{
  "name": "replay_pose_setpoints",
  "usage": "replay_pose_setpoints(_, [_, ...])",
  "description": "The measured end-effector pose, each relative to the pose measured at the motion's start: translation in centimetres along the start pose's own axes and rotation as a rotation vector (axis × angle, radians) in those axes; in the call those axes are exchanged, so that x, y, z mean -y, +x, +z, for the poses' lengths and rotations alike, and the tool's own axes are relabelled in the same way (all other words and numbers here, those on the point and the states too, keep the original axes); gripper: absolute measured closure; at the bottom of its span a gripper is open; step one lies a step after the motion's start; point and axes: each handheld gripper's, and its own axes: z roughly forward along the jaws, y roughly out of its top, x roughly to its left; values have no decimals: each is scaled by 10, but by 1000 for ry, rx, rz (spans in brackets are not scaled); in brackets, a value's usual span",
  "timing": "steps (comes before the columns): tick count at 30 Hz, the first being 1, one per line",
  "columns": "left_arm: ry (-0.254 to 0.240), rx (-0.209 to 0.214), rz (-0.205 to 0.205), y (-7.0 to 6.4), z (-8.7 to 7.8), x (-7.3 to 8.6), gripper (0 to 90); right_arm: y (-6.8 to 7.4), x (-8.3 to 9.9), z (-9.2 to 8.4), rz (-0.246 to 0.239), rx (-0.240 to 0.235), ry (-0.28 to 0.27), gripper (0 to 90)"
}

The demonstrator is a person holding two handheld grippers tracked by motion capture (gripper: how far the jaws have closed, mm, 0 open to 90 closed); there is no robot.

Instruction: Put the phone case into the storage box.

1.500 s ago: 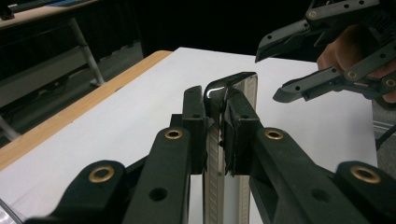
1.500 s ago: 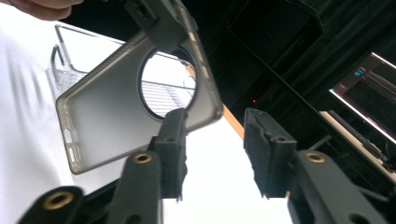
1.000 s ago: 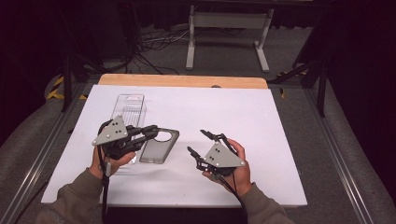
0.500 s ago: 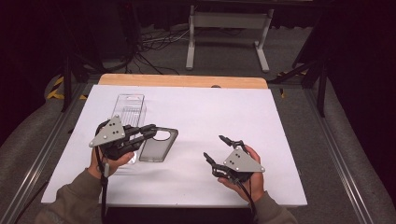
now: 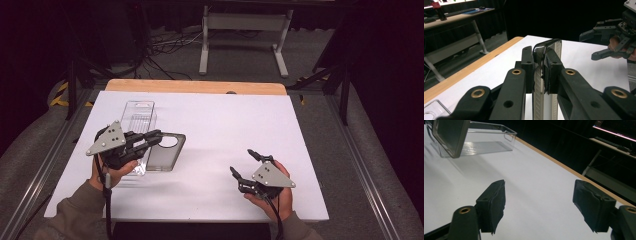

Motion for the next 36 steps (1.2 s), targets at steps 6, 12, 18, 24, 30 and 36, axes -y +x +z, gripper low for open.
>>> replay_pose_setpoints(6, [-10, -16, 0, 2, -4, -2, 807, -2, 10, -4, -8, 21, 15, 244])
replay_pose_setpoints(12, [-26, -32, 7, 5, -10, -5, 807, -4, 15, -4, -4, 41, 22, 218])
replay_pose_setpoints(18, [-48, -51, 7, 10, -18, -9, 807, -4, 17, -3, 8, 35, 10, 188])
replay_pose_setpoints(24, [-70, -66, -2, 14, -26, -12, 807, -4, 17, -2, 6, 31, 9, 186])
replay_pose_setpoints(30, [-72, -75, -5, 17, -29, -11, 807, -3, 17, 0, 3, 30, 13, 186])
replay_pose_setpoints(36, [-77, -82, -14, 20, -32, -11, 807, -1, 18, 2, -4, 18, 19, 186])
